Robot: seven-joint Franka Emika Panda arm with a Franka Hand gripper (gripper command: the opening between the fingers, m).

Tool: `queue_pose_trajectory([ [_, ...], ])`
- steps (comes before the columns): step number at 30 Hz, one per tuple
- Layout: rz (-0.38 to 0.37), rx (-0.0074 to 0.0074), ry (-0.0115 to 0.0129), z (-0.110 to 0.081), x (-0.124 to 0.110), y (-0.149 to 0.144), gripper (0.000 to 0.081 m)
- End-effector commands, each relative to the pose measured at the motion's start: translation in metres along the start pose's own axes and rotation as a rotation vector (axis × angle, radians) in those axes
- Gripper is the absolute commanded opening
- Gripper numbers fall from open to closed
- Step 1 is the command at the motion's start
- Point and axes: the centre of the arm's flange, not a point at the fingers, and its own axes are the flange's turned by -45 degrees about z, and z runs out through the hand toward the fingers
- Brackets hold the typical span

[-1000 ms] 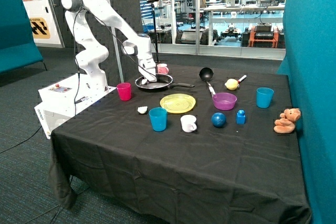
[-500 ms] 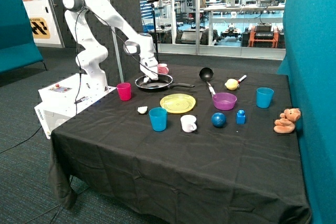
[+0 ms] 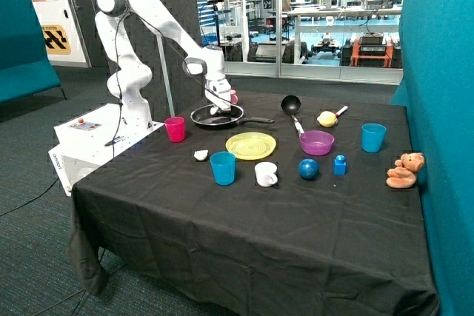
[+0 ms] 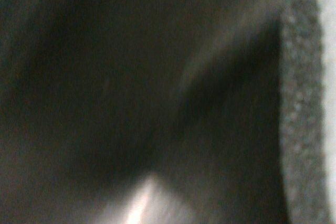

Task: Clean the pan

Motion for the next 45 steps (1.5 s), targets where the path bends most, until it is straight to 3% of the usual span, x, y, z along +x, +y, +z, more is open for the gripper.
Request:
queue_pose_trajectory([
  [1,0.032,0.0004,-0.007,-0.002,0.026,0.015,0.0038],
  [13,0.122,0.0001,-0.007,-0.002,0.025,0.071,0.0],
  [29,0.233,-0.0003,-0.007,-0.001,-0.013,0.134,0.0],
  [35,0.226,-0.0003,-0.007,-0.003,-0.033,0.133,0.0],
  [45,0.19,-0.0002,-0.007,0.002,-0.058,0.102,0.0],
])
